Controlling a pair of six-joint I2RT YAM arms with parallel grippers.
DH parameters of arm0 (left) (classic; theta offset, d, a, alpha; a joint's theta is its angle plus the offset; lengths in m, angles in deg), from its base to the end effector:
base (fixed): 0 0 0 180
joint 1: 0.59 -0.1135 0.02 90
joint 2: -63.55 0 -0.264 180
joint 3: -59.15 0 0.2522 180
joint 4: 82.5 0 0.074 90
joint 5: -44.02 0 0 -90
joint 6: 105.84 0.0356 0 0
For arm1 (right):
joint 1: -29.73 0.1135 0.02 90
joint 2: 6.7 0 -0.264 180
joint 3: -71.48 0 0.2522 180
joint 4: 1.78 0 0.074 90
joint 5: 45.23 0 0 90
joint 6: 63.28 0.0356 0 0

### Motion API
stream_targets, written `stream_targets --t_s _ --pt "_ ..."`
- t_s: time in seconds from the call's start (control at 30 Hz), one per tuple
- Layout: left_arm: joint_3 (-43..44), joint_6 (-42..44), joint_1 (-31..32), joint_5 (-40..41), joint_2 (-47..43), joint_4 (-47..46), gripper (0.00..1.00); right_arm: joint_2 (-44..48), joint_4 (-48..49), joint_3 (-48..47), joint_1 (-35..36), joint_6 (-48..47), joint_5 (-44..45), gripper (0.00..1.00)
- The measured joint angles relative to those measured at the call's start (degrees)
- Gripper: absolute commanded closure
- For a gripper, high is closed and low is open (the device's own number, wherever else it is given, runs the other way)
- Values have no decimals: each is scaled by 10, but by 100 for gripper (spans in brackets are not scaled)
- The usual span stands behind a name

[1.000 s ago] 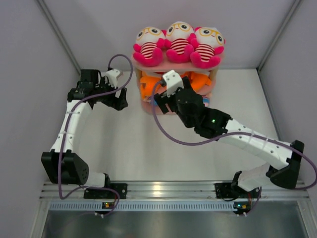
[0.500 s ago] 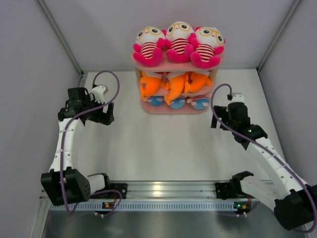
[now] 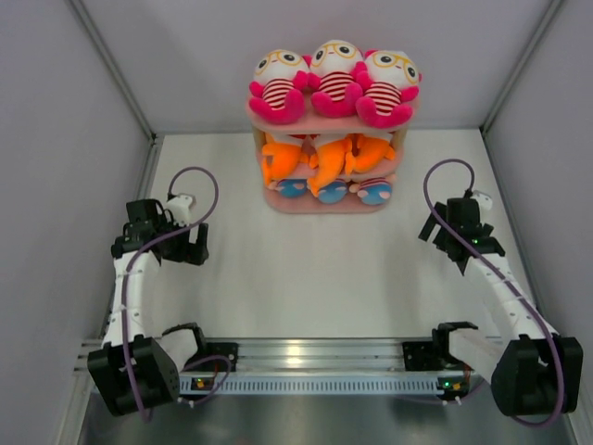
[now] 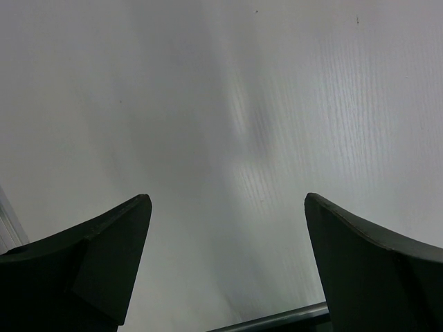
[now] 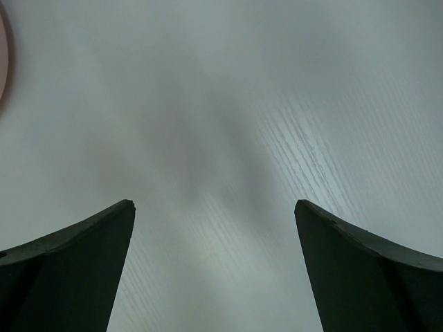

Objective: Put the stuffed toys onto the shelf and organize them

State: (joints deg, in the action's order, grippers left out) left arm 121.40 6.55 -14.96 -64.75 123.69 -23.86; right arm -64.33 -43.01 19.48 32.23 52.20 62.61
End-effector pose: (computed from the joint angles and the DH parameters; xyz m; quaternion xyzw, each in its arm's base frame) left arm 0.1966 0.0385 0.2619 0.1129 0.9392 -0.0586 0.3188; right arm 0.2037 -0.0020 0.2330 0.2389 0.8890 -0.0521 0.3873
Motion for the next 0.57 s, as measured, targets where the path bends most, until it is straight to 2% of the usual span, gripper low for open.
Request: stream_targets --t_s 0.23,0.57 --pt "-17 0 -10 -2 -4 -18 2 -4 11 14 0 2 5 1" --pt "-20 0 -13 -2 -4 -25 2 60 32 59 0 -4 -3 0"
